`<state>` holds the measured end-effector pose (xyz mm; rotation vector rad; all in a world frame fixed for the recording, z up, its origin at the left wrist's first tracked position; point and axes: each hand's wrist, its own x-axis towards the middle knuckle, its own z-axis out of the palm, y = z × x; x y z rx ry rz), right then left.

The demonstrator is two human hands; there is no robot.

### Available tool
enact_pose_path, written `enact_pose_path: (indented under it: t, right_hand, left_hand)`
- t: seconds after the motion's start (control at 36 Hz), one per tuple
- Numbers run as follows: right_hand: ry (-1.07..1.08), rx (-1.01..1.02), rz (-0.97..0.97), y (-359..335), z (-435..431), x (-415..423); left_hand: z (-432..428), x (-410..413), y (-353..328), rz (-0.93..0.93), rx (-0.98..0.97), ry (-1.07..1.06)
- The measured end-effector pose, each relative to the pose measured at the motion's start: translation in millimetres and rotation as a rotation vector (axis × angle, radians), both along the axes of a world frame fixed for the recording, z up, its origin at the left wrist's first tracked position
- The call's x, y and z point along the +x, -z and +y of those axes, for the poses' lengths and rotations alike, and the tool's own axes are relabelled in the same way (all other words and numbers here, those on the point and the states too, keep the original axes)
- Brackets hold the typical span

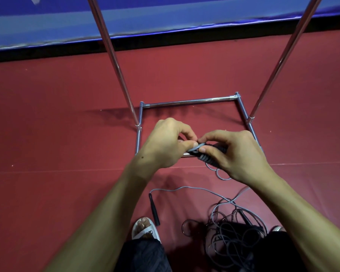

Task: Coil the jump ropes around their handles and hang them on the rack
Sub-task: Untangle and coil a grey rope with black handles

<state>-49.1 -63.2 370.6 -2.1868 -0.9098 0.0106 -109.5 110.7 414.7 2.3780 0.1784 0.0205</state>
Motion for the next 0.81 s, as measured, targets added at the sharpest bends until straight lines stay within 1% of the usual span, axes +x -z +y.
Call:
enact_pose_path:
  t: [0.14,0.25,0.39,0.64,0.72,0.81]
  right_hand:
    - [-0.031,-0.037,-0.085,-3.7,0.3,-2.3]
    - [-0.039,-0.053,-0.094,-4.0,-1.1,-3.0]
    - [-0.019,-0.057,-0.135,-5.1,-1.1,-2.7]
    - [-0.028,-0.035,-0.117,-4.3,-2.2,-5.1]
    - [-0.048,-0.035,-0.115,-2.4,-1.2,-5.2]
    - [-0.070,-0.028,-0.117,0.6,-0.5,-5.2]
  left_hand:
    - [-0.4,-2.9,-0.8,0.017,-0.098,-0.040]
    - [-3.1,-4.7,0.8,0.018,-0.113,-0.059]
    - [1.7,-3.7,6.0,0.001,-0.198,-0.091]
    - [-3.9,-1.5,0.0,0.048,-0.032,-0.041]
    - [-6.1,-0.6,0.7,0.038,0.074,0.007]
    - [-8.2,0.3,3.7,0.008,0.133,0.047]
